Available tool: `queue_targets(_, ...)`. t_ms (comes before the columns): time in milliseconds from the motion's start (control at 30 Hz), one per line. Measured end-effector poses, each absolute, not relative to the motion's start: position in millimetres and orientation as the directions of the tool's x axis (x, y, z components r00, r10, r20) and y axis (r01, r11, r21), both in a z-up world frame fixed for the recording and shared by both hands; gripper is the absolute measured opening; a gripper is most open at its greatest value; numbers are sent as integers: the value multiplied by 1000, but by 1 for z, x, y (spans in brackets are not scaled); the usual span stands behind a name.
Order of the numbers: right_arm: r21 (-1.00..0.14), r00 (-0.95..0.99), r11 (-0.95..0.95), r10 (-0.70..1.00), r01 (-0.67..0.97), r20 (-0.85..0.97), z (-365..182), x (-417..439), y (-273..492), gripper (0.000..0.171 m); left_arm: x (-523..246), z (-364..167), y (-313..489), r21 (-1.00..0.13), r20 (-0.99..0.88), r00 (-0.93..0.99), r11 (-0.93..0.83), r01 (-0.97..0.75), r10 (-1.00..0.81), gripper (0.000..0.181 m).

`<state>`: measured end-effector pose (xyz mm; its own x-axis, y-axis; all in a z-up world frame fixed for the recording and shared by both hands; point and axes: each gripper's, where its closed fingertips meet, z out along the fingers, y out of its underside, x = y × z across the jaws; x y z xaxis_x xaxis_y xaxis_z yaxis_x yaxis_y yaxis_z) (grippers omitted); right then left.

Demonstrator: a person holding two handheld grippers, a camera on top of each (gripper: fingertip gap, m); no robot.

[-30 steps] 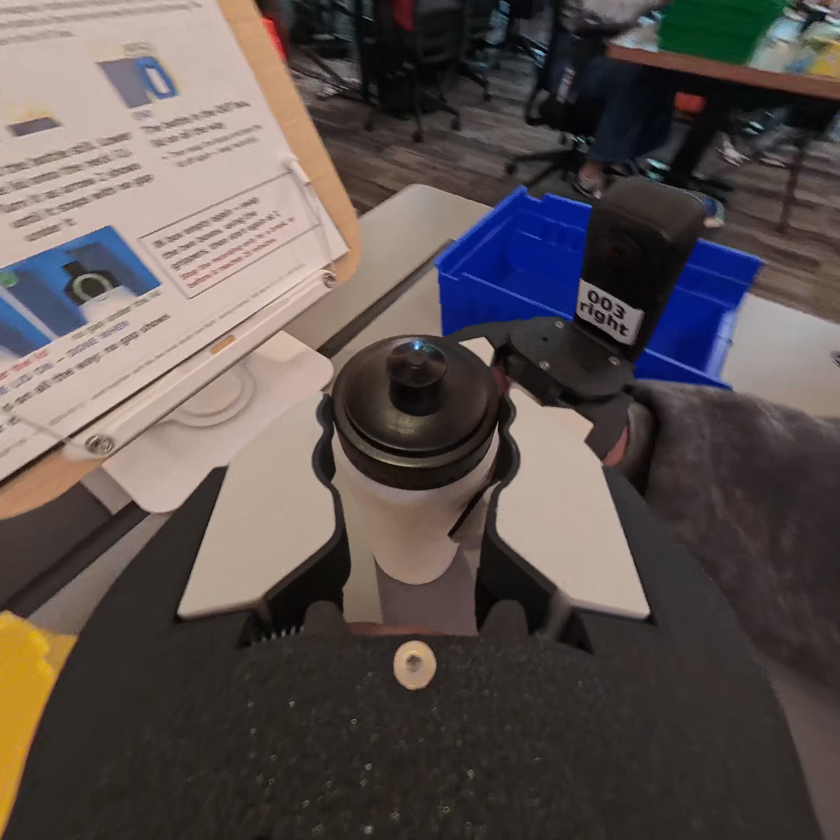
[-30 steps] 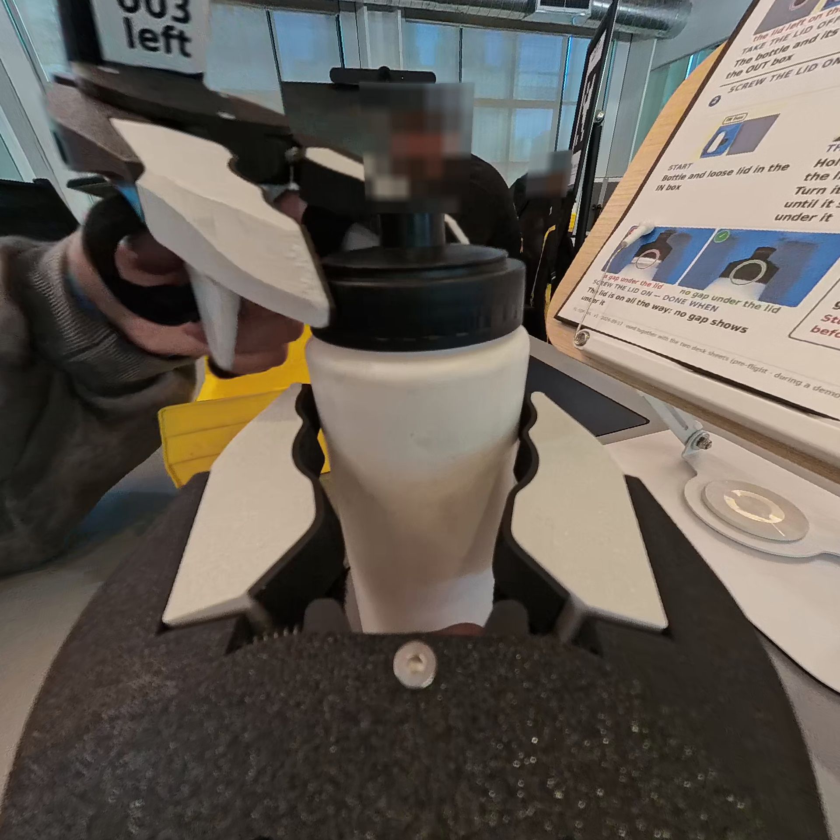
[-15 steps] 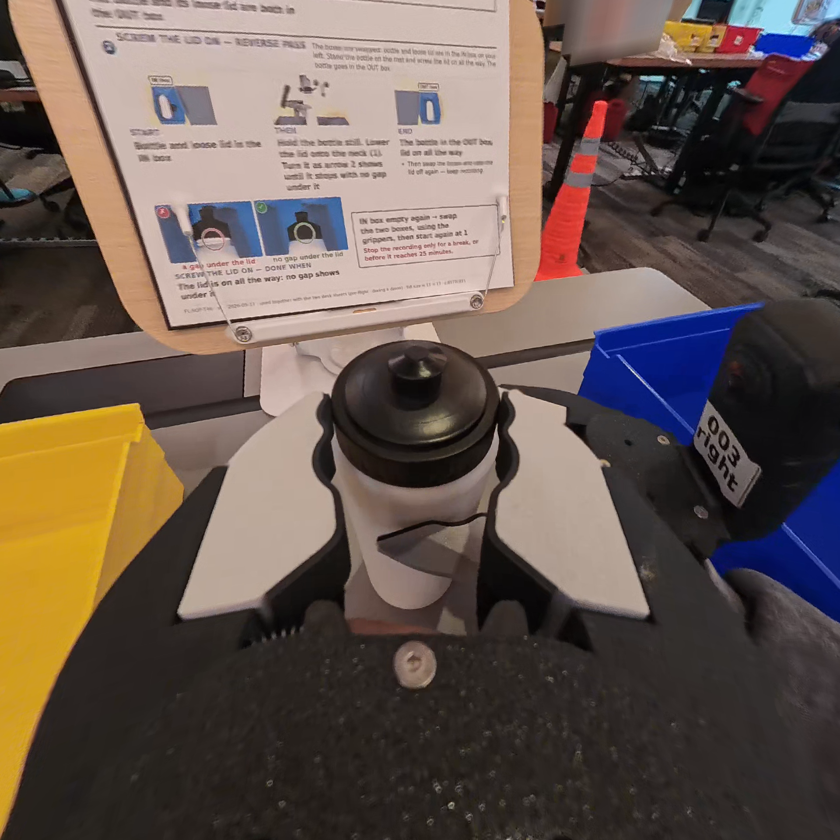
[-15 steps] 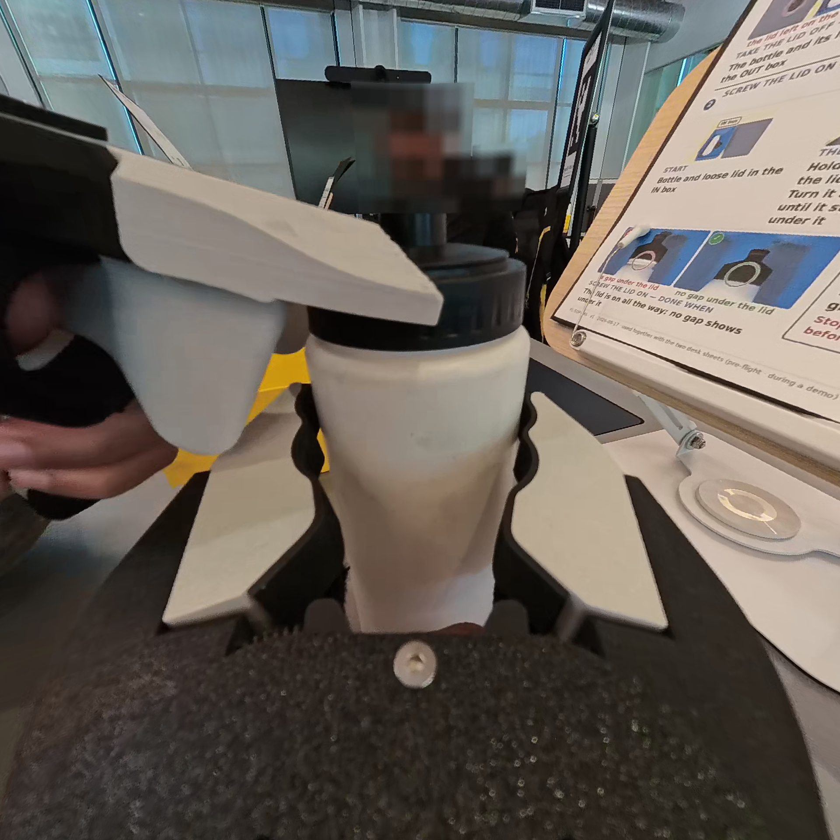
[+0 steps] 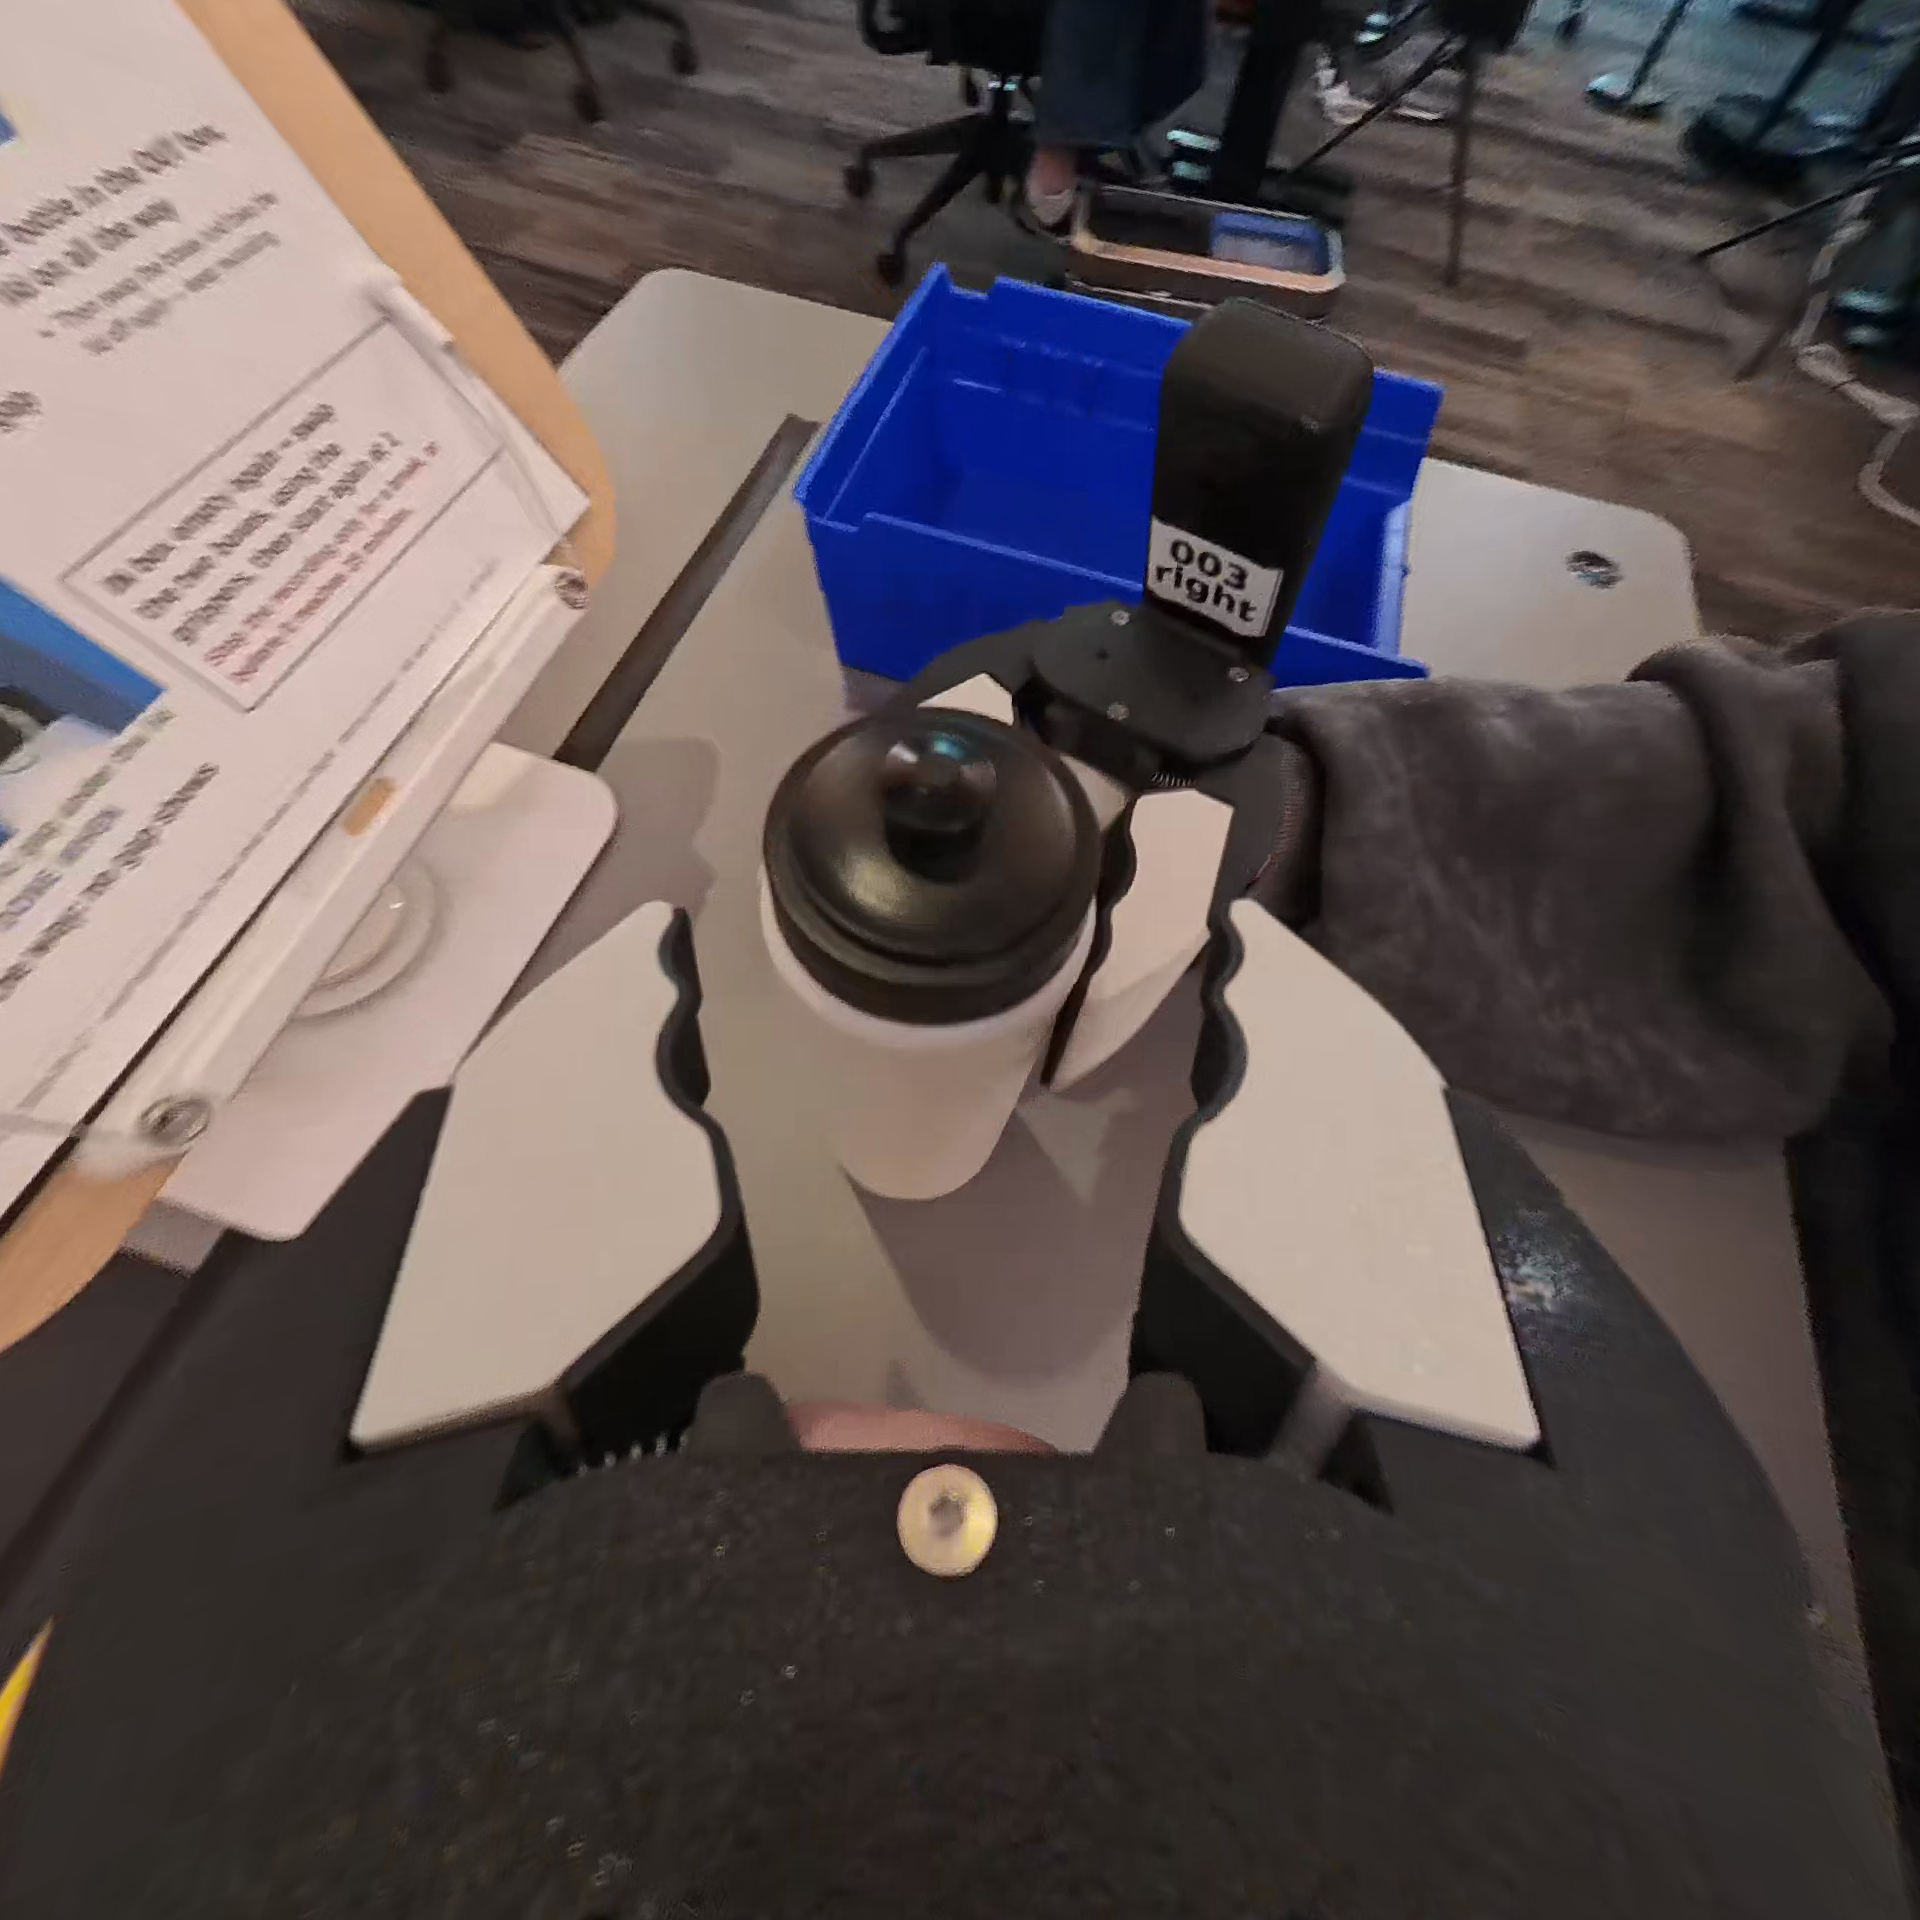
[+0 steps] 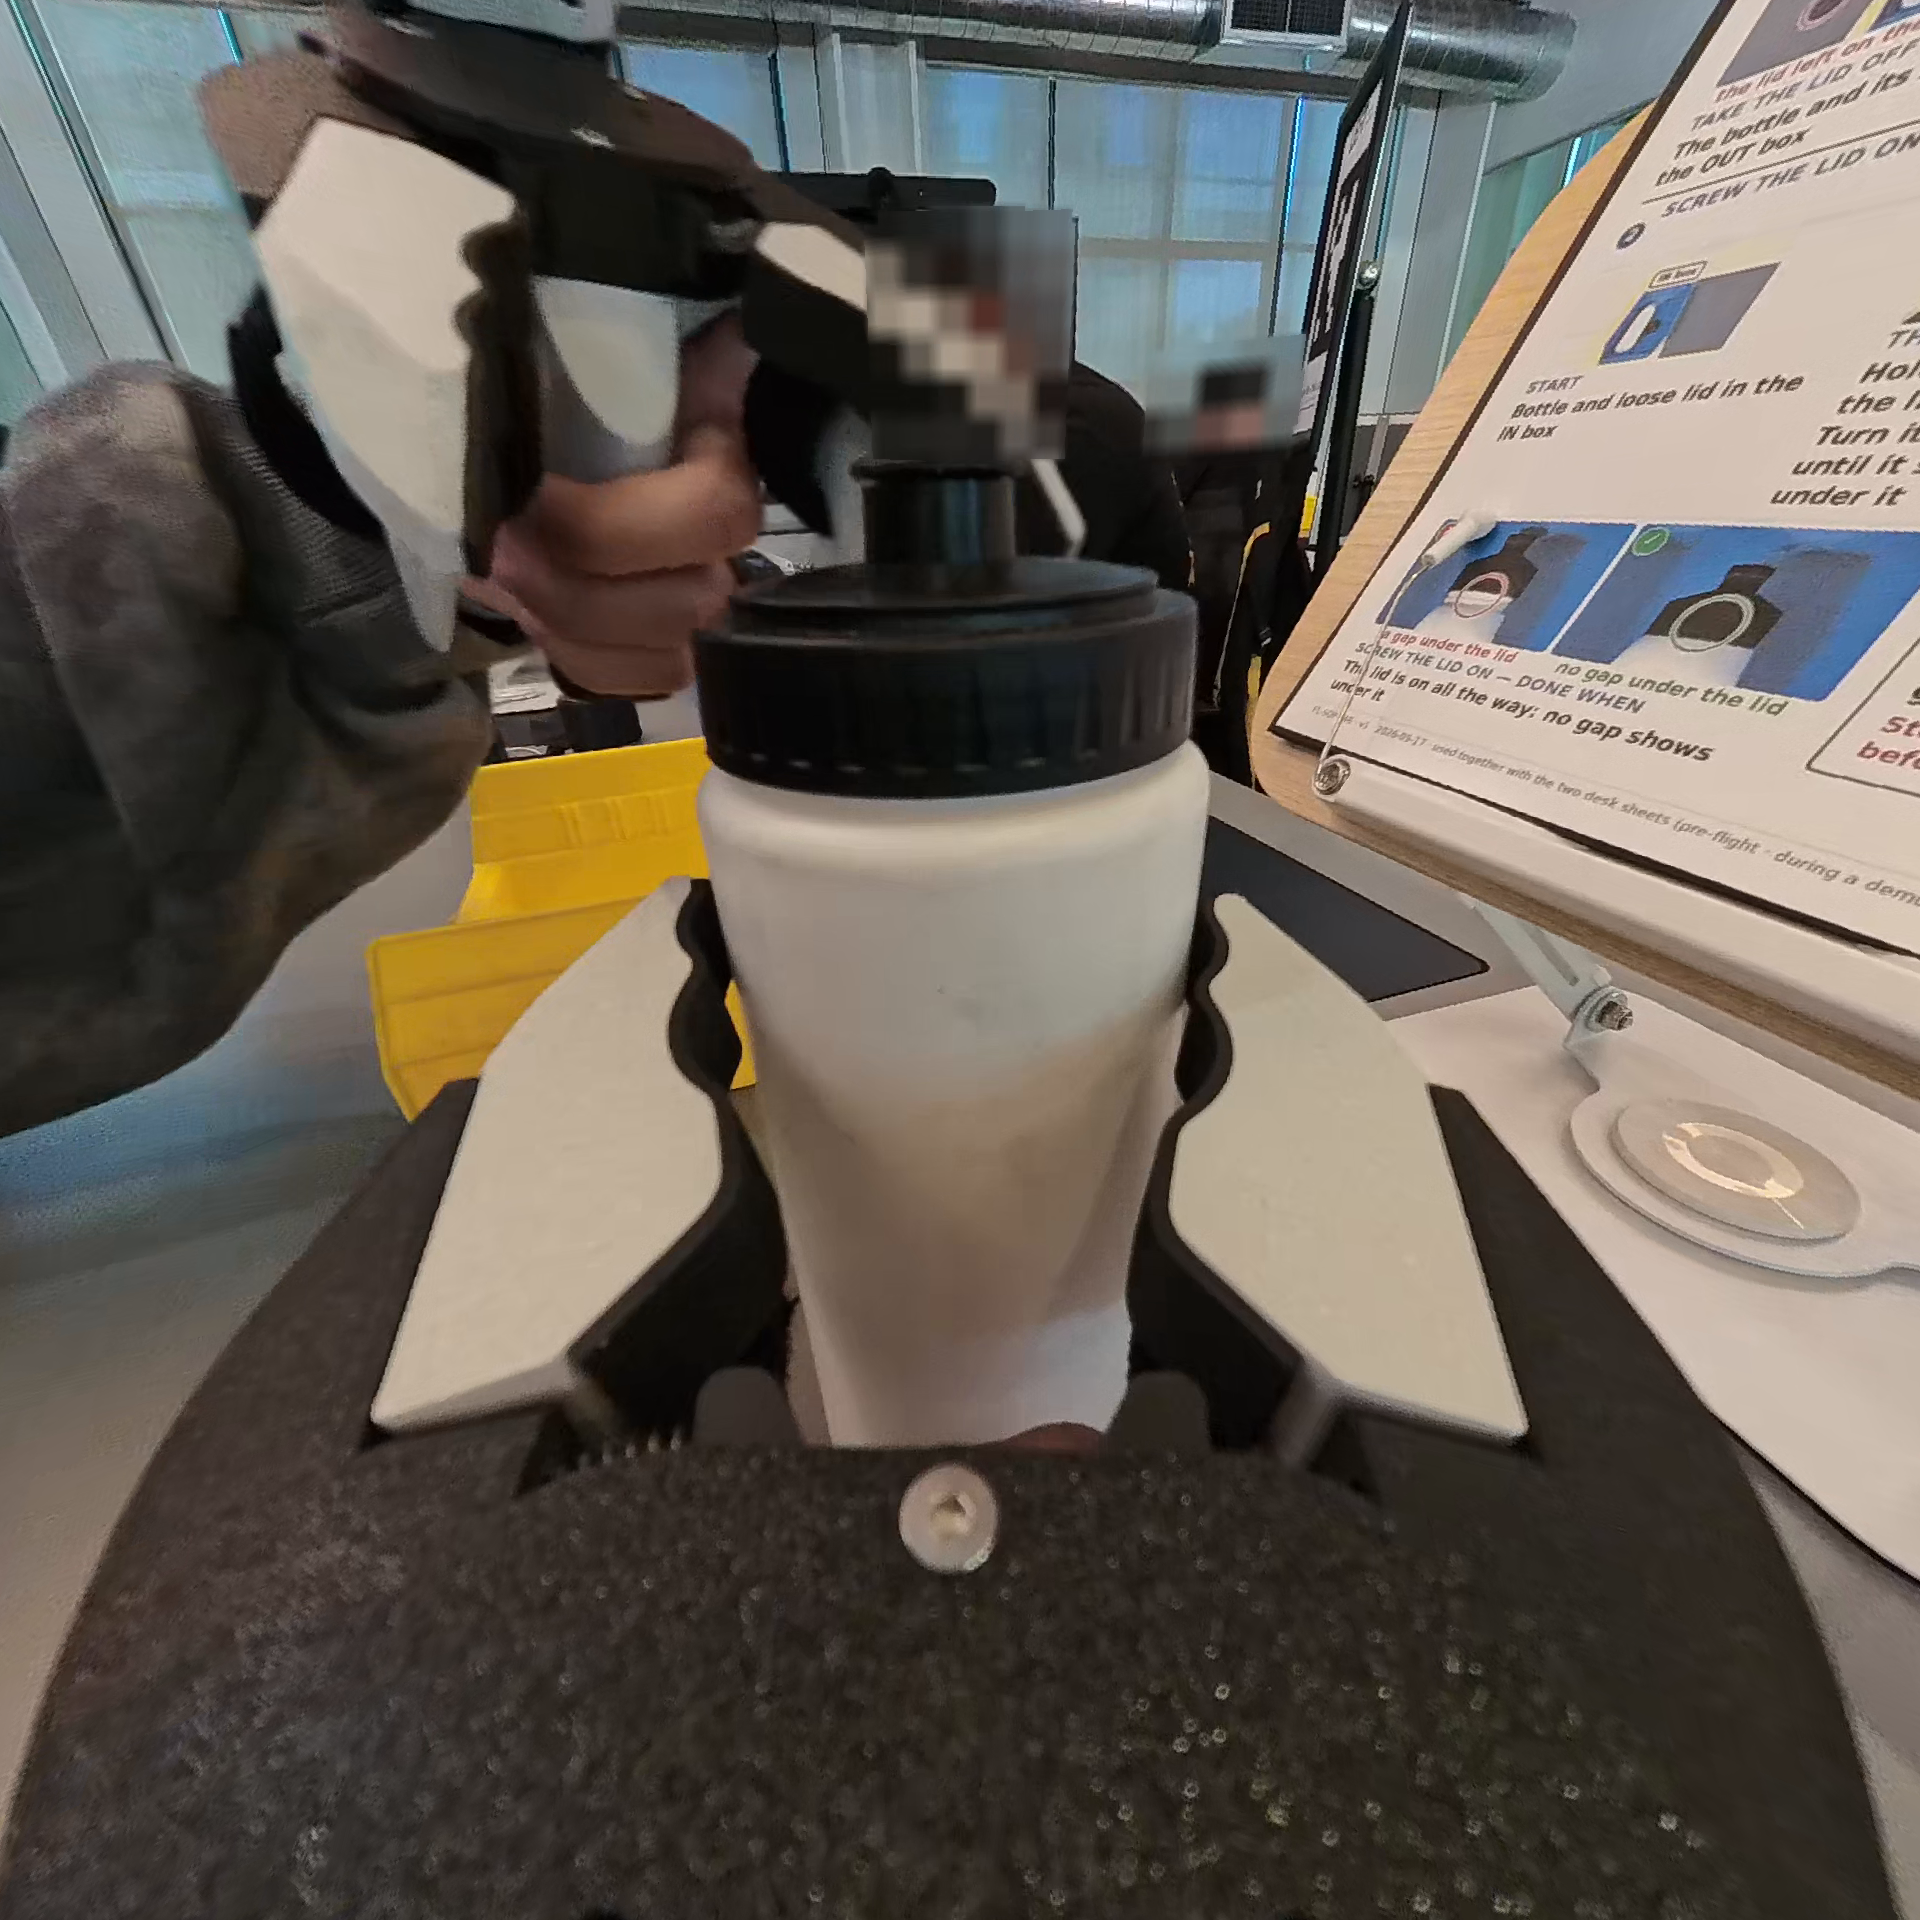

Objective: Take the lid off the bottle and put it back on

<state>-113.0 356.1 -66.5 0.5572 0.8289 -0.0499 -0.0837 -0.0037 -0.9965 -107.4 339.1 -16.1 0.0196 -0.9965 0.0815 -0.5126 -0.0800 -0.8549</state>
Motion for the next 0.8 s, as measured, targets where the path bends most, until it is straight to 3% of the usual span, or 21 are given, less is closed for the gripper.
queue_targets(133, -996, 557, -4, 829, -84, -50, -67, -113, 356, 84, -84, -31, 337, -852, 107, -42, -70, -519, -993, 87)
queue_targets(200, -996, 560, -5, 827, -83, -51, -67, -112, 357, 84, -78, -34, 343, -864, 64, -4, -54, -501, -998, 75)
queue_targets(300, -996, 554, -6, 831, -90, -55, -66, -112, 357, 84, -78, -34, 344, -867, 72, 55, -89, -490, -996, 75)
queue_targets(500, -997, 577, 2, 815, -80, -45, -67, -112, 358, 84, -78, -32, 352, -886, 85, 387, -247, -391, -918, 75)
queue_targets(667, -998, 591, 8, 806, -62, -30, -67, -114, 359, 84, -84, -31, 358, -909, 59, 763, -351, -225, -643, 75)
queue_targets(800, -998, 589, 10, 807, -69, -33, -67, -113, 358, 84, -85, -31, 359, -908, 40, 812, -361, -214, -583, 75)
